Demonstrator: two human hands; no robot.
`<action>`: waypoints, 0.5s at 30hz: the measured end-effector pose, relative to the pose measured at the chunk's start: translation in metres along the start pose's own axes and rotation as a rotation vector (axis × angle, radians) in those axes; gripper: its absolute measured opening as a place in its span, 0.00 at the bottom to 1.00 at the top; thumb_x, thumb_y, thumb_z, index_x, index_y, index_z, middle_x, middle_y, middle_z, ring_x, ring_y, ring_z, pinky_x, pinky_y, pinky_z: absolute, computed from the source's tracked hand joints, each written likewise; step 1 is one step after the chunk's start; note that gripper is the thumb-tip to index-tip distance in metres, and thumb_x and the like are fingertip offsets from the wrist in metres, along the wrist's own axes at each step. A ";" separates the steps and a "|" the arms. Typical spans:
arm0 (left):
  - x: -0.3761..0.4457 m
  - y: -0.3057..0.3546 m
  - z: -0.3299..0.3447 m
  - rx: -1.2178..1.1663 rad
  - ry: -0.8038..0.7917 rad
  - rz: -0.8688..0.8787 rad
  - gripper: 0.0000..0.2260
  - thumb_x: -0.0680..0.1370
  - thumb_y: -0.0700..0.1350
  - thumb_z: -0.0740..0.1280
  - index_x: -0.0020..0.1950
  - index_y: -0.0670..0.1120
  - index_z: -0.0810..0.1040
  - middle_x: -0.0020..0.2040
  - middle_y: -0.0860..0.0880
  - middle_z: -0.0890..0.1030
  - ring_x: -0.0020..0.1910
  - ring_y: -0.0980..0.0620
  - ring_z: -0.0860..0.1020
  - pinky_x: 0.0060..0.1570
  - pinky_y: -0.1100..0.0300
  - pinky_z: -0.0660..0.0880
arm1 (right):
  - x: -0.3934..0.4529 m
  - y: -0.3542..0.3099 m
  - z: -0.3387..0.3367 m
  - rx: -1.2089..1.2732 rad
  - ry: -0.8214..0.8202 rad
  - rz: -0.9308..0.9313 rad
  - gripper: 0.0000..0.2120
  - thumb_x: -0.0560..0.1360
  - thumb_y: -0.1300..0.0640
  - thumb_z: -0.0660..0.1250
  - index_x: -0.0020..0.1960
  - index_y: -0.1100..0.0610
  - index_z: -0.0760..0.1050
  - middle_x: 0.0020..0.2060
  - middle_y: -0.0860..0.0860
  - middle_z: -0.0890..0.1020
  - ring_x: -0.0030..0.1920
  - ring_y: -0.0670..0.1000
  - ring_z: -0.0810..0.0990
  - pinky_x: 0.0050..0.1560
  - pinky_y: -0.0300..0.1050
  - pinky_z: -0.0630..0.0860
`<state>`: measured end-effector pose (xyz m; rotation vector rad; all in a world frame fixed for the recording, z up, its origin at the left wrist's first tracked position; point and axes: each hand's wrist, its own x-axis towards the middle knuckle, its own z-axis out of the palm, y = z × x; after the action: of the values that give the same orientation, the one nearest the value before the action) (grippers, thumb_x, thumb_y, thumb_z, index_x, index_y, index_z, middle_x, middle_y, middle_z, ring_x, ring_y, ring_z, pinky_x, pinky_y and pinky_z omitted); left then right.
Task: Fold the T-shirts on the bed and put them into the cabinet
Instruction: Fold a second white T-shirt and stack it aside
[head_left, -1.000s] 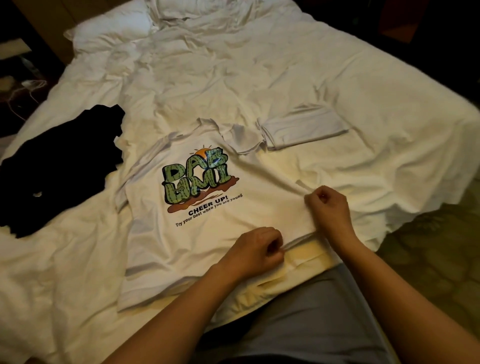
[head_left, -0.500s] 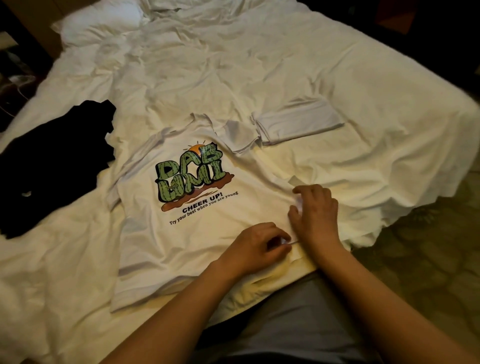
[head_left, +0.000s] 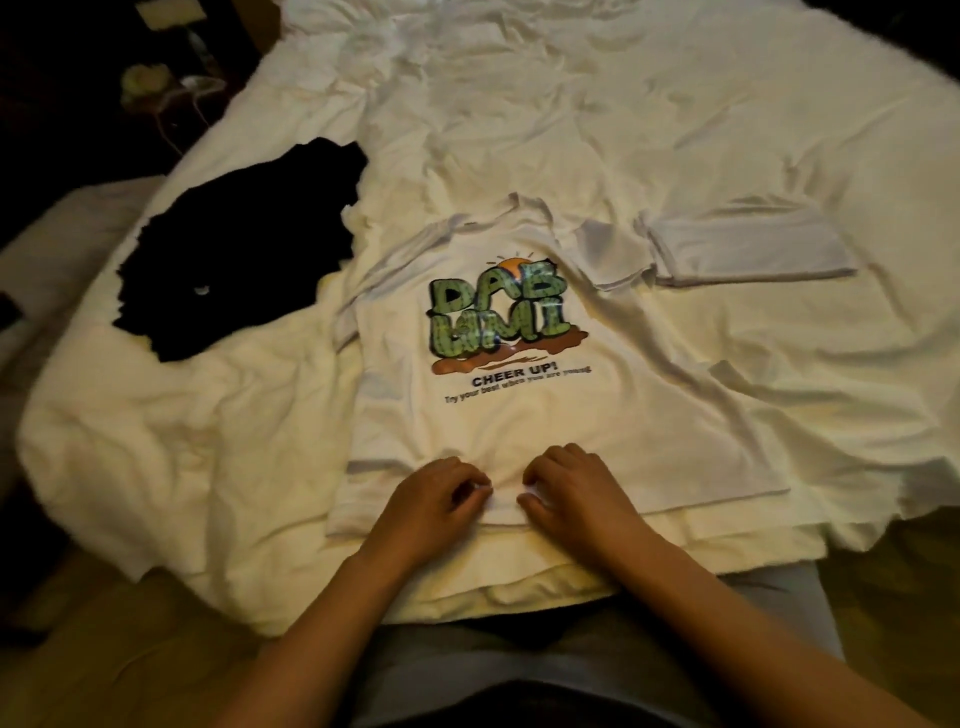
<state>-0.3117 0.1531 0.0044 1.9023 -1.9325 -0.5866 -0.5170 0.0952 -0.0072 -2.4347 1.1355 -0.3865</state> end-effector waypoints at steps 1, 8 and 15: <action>-0.008 -0.008 -0.005 -0.012 0.052 -0.043 0.05 0.80 0.50 0.68 0.52 0.52 0.82 0.46 0.56 0.81 0.45 0.60 0.76 0.48 0.61 0.74 | 0.003 -0.008 0.005 0.024 -0.018 -0.038 0.14 0.79 0.44 0.63 0.59 0.50 0.76 0.55 0.47 0.78 0.56 0.49 0.73 0.56 0.44 0.69; -0.052 -0.054 -0.030 0.010 0.546 -0.317 0.05 0.76 0.46 0.71 0.50 0.48 0.82 0.50 0.52 0.79 0.52 0.52 0.75 0.53 0.58 0.71 | 0.029 -0.070 0.046 0.013 -0.132 -0.303 0.19 0.73 0.45 0.70 0.60 0.52 0.76 0.54 0.50 0.78 0.53 0.53 0.76 0.52 0.48 0.74; -0.044 -0.066 -0.053 -0.267 0.362 -0.602 0.10 0.77 0.53 0.70 0.42 0.48 0.80 0.35 0.52 0.80 0.37 0.53 0.78 0.37 0.60 0.71 | 0.052 -0.097 0.068 0.064 -0.076 -0.335 0.07 0.69 0.59 0.68 0.47 0.56 0.78 0.39 0.52 0.78 0.41 0.57 0.78 0.38 0.48 0.73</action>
<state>-0.2264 0.1946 0.0159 2.2135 -0.9989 -0.5719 -0.3922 0.1285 -0.0160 -2.5594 0.6721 -0.4198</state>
